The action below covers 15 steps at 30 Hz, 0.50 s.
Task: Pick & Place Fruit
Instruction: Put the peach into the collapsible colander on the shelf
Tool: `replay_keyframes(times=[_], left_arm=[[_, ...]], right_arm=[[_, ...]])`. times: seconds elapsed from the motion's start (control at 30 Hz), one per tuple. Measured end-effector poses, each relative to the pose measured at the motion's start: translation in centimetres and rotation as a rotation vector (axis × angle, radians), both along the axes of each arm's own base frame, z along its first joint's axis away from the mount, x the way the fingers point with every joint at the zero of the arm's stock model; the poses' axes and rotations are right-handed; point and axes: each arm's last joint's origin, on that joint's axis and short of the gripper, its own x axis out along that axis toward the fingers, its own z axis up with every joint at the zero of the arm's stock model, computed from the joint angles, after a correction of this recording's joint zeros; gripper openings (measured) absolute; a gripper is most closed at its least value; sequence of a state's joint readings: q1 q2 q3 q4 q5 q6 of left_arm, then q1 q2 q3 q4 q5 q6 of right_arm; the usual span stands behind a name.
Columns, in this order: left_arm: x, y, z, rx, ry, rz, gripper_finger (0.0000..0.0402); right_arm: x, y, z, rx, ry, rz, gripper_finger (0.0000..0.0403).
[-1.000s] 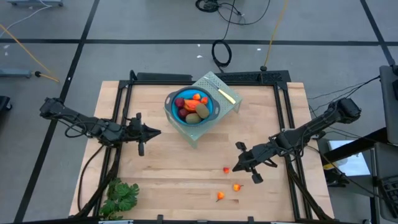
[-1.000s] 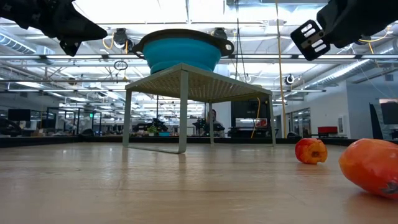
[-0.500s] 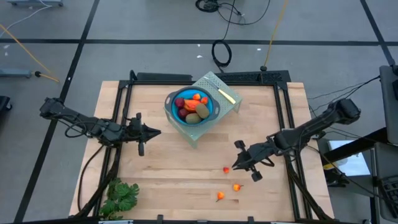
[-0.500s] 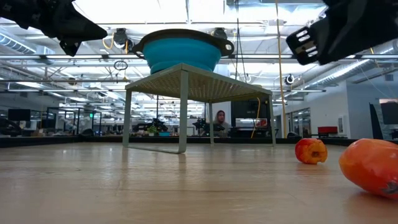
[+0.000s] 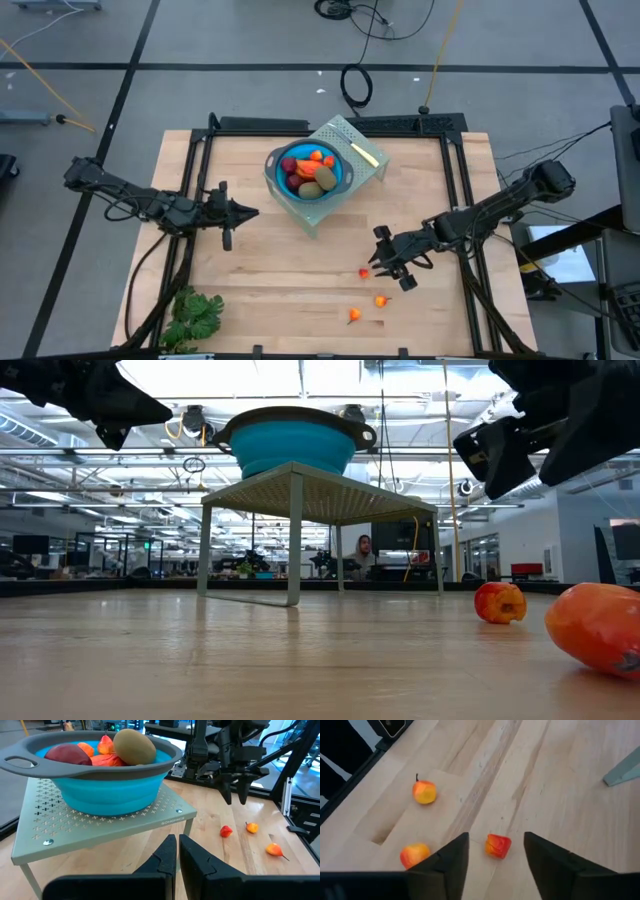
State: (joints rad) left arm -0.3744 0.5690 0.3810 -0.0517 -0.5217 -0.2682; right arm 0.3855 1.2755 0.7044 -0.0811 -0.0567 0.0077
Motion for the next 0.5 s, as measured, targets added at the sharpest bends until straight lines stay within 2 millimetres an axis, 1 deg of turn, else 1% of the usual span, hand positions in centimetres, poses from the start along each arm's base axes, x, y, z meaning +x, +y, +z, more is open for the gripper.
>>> replay_keyframes(times=[0.27,0.37,0.5], left_arm=[[0.0,0.0,0.01,-0.001,-0.001,0.0,0.0019],[0.0,-0.01,0.01,-0.001,0.0,0.0,0.0019],[0.0,-0.01,-0.01,-0.001,0.0,0.0,0.0019]], right_arm=[[0.03,0.01,0.03,-0.071,-0.04,0.069,0.0251],[0.2,0.07,0.25,-0.093,-0.083,0.099,0.0269],[0.38,0.11,0.46,-0.102,-0.119,0.113,0.0283]])
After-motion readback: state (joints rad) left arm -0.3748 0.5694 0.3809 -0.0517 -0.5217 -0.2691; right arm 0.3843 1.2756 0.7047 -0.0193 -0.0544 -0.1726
